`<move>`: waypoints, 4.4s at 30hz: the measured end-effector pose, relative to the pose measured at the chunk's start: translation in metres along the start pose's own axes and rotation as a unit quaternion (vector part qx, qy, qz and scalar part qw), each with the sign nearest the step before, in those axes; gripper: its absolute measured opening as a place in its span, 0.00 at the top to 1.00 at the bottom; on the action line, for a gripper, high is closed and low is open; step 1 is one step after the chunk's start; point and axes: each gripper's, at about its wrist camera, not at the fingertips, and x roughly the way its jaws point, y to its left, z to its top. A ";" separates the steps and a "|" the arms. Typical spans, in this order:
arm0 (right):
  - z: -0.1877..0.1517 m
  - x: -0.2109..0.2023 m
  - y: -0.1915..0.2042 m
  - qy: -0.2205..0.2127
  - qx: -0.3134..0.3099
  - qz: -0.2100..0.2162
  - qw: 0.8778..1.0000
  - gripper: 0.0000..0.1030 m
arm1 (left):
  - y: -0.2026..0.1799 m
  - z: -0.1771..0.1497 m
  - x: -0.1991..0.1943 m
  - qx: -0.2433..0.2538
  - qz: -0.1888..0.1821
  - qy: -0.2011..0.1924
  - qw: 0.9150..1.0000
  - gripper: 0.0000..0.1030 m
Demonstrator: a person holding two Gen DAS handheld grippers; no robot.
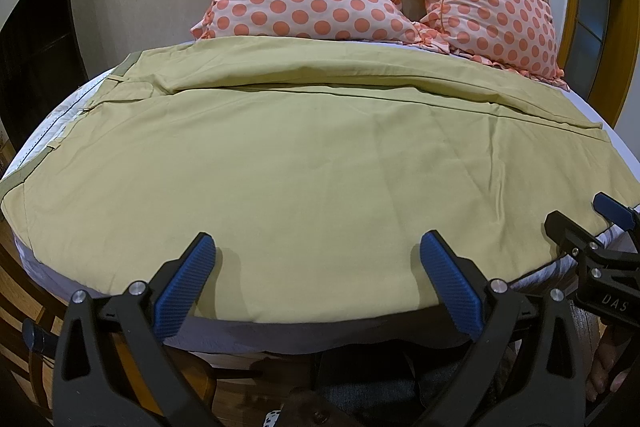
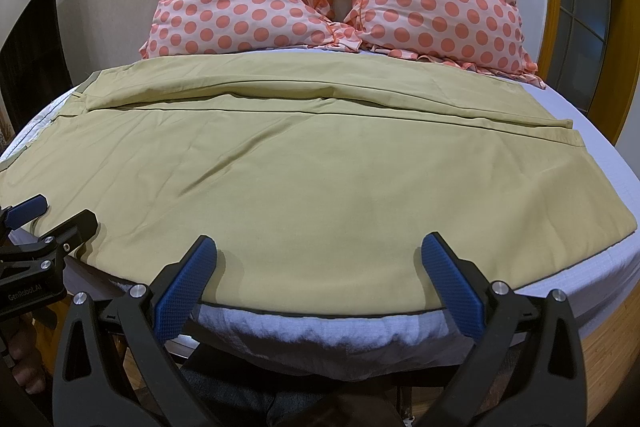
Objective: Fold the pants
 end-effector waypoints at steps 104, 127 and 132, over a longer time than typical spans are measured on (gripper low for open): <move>0.013 0.045 -0.301 -0.022 0.502 0.079 0.861 0.98 | 0.173 0.175 0.078 -0.233 -0.104 -0.022 0.967 0.02; 0.012 -0.019 -0.326 -0.161 0.498 0.101 0.846 0.99 | 0.182 0.133 0.017 -0.264 -0.140 -0.024 0.954 0.93; -0.019 -0.007 -0.331 -0.115 0.521 0.064 0.843 0.98 | 0.179 0.036 -0.023 -0.294 -0.112 0.004 0.949 0.92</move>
